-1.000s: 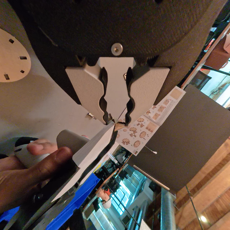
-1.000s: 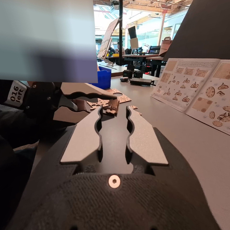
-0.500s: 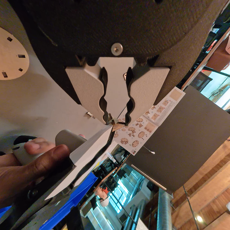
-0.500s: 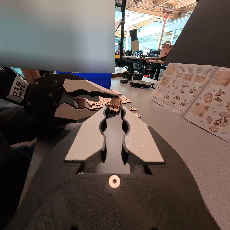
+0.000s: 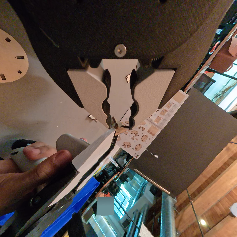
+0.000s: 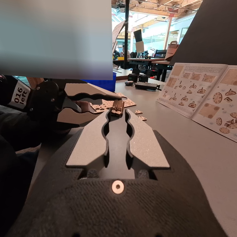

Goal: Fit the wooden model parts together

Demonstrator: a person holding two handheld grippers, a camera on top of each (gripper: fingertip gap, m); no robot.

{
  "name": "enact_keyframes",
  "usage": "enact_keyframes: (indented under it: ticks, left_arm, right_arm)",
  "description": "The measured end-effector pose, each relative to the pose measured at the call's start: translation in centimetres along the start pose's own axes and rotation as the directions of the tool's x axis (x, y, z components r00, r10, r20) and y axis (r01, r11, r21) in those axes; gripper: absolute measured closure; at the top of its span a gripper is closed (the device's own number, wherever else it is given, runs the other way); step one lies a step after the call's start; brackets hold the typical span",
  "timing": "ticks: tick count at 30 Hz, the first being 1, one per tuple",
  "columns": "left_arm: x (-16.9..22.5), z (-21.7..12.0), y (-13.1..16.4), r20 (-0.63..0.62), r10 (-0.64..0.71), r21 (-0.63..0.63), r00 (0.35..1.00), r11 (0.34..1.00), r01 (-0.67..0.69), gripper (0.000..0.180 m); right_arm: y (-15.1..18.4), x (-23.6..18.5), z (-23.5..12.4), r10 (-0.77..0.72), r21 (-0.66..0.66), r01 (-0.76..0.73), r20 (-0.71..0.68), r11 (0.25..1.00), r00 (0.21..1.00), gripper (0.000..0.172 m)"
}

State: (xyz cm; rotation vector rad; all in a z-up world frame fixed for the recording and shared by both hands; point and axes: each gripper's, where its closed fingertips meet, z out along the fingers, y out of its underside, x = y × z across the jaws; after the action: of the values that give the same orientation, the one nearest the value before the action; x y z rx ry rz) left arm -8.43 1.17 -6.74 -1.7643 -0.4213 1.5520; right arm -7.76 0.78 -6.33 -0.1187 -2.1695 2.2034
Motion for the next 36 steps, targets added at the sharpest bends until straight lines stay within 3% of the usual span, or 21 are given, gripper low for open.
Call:
enact_keyframes:
  ticks: [36]
  left_arm:
    - [0.23,0.18,0.33,0.002,0.03,-0.023,1.0,0.999,-0.029,0.155]
  right_arm:
    - [0.5,0.09,0.06,0.033,-0.024,-0.033,0.008,0.999,0.999,0.155]
